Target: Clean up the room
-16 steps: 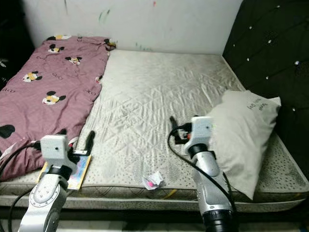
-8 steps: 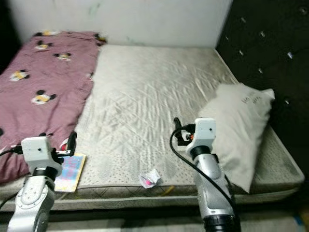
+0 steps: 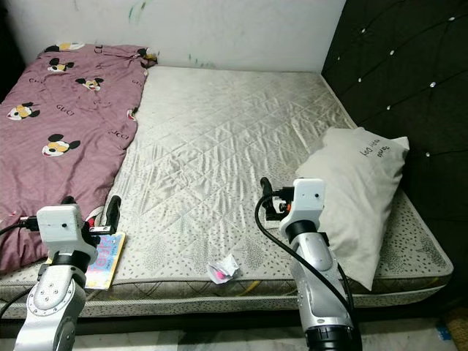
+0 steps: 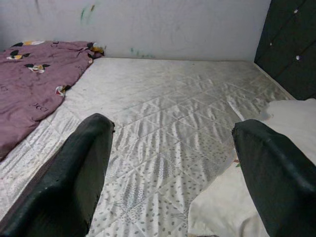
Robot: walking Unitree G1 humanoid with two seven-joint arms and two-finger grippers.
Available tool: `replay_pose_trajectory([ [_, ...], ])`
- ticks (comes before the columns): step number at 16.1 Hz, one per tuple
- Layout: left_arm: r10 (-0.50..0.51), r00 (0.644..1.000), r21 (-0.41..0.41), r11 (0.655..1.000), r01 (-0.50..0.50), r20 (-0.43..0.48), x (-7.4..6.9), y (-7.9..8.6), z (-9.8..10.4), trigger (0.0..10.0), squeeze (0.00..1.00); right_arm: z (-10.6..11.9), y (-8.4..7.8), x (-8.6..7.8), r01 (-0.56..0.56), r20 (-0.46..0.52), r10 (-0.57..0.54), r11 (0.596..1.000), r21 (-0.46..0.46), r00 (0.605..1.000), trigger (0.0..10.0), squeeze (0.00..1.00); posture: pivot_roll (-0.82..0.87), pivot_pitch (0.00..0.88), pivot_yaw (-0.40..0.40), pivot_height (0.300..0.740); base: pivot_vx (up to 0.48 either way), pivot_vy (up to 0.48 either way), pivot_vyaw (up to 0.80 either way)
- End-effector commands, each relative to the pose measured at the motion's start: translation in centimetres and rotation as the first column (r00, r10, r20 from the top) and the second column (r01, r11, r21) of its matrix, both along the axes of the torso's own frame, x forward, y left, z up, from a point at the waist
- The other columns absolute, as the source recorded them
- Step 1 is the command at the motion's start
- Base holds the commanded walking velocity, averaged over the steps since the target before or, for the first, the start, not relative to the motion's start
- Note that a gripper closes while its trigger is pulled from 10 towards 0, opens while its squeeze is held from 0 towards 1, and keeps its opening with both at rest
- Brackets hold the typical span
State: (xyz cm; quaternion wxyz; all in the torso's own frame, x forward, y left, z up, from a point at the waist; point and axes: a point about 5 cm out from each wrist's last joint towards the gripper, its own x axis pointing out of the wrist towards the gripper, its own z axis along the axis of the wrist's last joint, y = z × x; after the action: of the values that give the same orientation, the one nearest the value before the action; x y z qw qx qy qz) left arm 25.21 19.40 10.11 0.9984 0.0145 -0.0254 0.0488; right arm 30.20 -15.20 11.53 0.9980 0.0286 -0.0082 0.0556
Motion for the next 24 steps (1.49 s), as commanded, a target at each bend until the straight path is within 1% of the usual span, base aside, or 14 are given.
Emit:
replay_pose_trajectory([
  [1,-0.015,1.0,0.01,1.0,0.015,-0.002,0.03,-0.39,0.1,10.0,0.0,0.47,0.02,0.01,-0.006,0.012,0.006,1.0,-0.001,1.0,10.0,0.0,-0.02,0.067,-0.051,0.74,0.0,0.0,0.0],
  [9,0.014,1.0,0.021,1.0,-0.014,-0.008,0.43,-0.29,0.1,10.0,0.0,0.48,0.07,0.17,-0.017,0.011,0.017,1.0,0.006,1.0,10.0,0.0,-0.02,0.071,-0.05,0.74,0.0,0.0,0.0],
  [11,0.019,1.0,0.023,1.0,-0.018,-0.008,0.48,-0.29,0.11,10.0,0.0,0.49,0.09,0.22,-0.021,0.009,0.021,1.0,0.006,1.0,10.0,0.0,-0.03,0.072,-0.052,0.732,0.0,0.0,0.0],
  [18,0.023,1.0,0.017,1.0,-0.023,-0.009,0.6,-0.37,0.08,10.0,0.0,0.47,0.15,0.24,-0.03,0.011,0.03,1.0,0.008,0.999,10.0,0.0,-0.03,0.07,-0.052,0.647,0.0,0.0,0.0],
  [23,0.025,1.0,0.016,1.0,-0.025,-0.006,0.77,-0.46,0.15,10.0,0.0,0.44,0.22,0.23,-0.041,0.011,0.04,0.999,0.007,0.999,10.0,0.0,-0.03,0.06,-0.05,0.607,0.0,0.0,0.0],
  [24,0.037,0.999,0.01,0.999,-0.037,-0.005,0.8,-0.41,0.13,10.0,0.0,0.42,0.23,0.23,-0.044,0.011,0.044,0.999,0.006,0.999,10.0,0.0,-0.03,0.059,-0.049,0.587,0.0,0.0,0.0],
])
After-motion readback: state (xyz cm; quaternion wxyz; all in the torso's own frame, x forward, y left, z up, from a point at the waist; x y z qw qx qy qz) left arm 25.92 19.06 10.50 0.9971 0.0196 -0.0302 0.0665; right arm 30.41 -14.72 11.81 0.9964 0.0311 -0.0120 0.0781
